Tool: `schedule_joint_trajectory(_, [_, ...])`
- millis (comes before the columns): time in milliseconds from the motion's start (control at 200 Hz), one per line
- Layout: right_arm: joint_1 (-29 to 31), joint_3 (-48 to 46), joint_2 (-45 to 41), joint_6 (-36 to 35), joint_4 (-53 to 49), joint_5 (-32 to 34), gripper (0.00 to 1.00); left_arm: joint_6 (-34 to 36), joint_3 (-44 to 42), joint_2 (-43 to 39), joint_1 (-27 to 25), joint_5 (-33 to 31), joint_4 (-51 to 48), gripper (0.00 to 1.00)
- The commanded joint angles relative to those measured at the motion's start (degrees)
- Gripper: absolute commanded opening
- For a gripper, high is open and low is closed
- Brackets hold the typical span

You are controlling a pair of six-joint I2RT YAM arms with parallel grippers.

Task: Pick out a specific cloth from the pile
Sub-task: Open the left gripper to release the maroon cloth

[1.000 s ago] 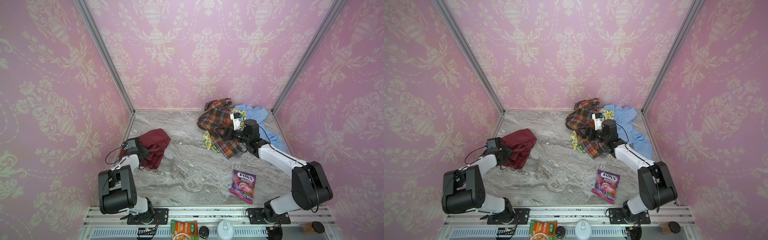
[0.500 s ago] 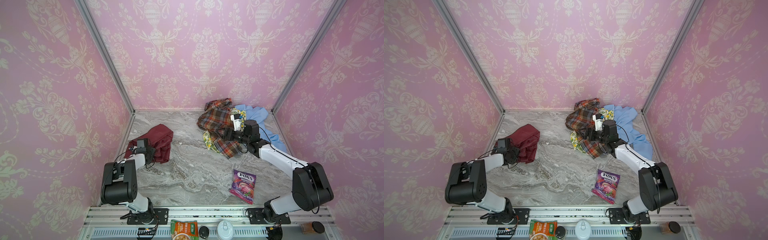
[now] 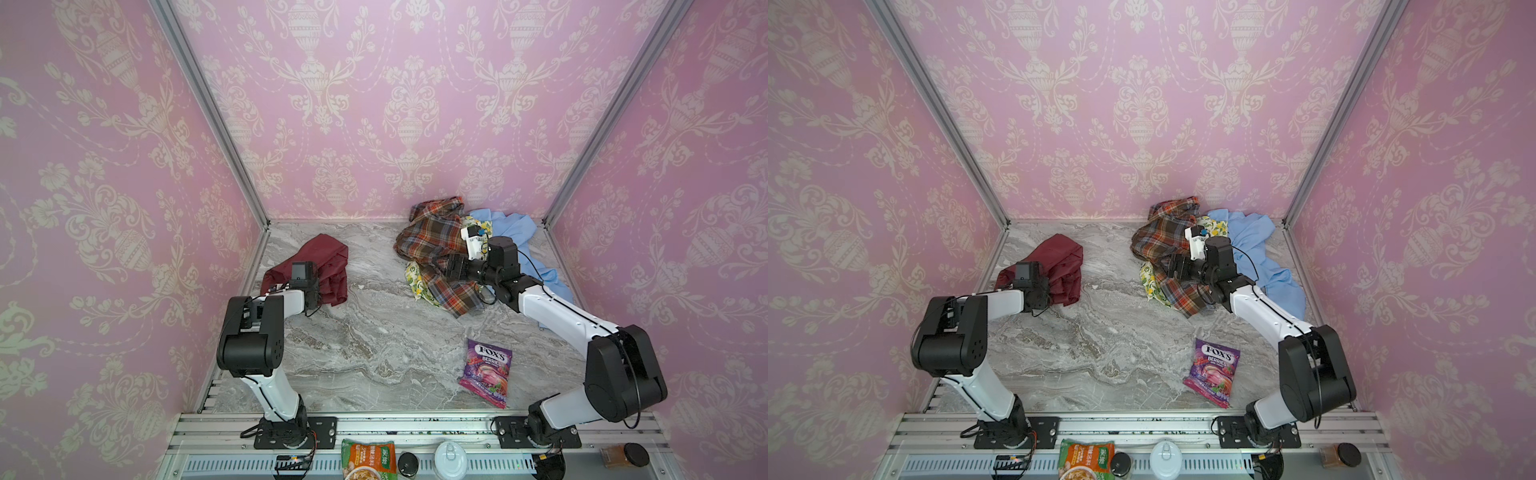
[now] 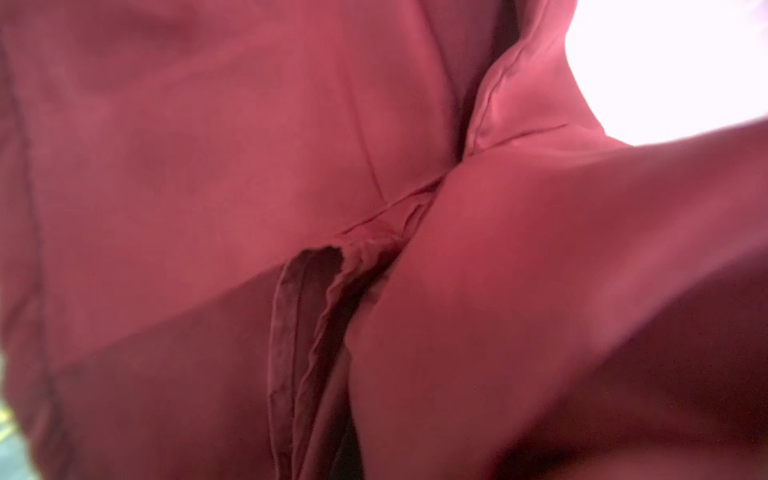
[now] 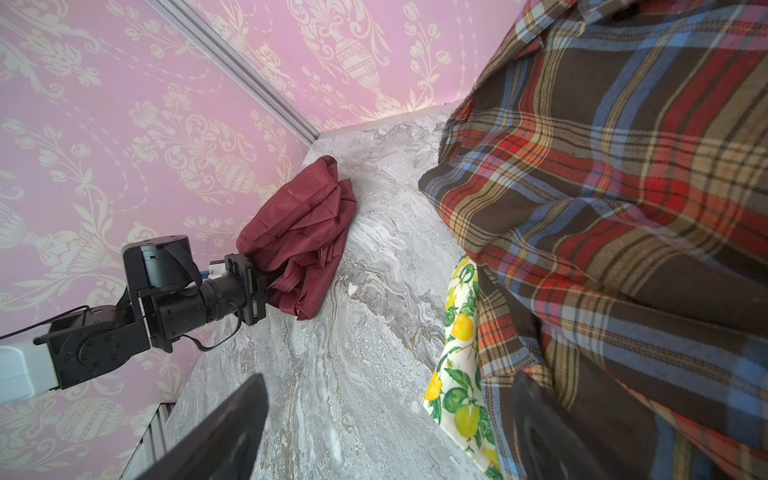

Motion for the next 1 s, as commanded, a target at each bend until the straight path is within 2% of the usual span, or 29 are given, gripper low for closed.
schedule_joint_trajectory(0, [0.39,2.32,-0.66,-1.54,-1.32,0.36,0.92,-3.47,3.93,3.34,-0.16,-2.45,-3.27,0.00])
schedule_joint_trajectory(295, [0.39,2.62,-0.54,-2.38,-1.93,0.70,0.92,-1.32,12.62,7.72,-0.05,-2.68,-9.17,0.00])
schedule_joint_trajectory(355, [0.43,2.55,-0.64,-2.37,-1.94,0.47,0.92,-0.92,13.31,8.04,-0.05,-2.36,-9.76,0.03])
schedule_joint_trajectory(540, [0.32,1.90,-2.42,-3.20,-2.73,0.62,0.93,1.80,13.35,6.11,0.50,-2.75,-12.00,0.19])
schedule_joint_trajectory(660, [0.39,1.09,-3.63,-3.51,-2.88,0.81,0.93,5.66,12.73,3.85,2.15,-2.64,-13.37,0.24])
schedule_joint_trajectory(721, [0.40,0.90,-4.06,-3.45,-2.77,0.59,0.93,8.52,12.62,3.10,3.49,-1.49,-13.62,0.32])
schedule_joint_trajectory(771, [0.39,0.79,-4.31,-3.45,-2.64,0.08,0.94,11.78,13.10,3.04,4.70,0.70,-13.30,0.42])
schedule_joint_trajectory(891, [0.41,0.41,-5.15,-3.18,-2.21,-0.17,0.94,19.73,15.55,4.64,7.91,7.31,-14.30,0.55])
schedule_joint_trajectory(996, [0.39,0.07,-5.70,-2.96,-1.53,-0.42,0.95,23.01,15.59,5.30,9.50,12.01,-12.65,0.66])
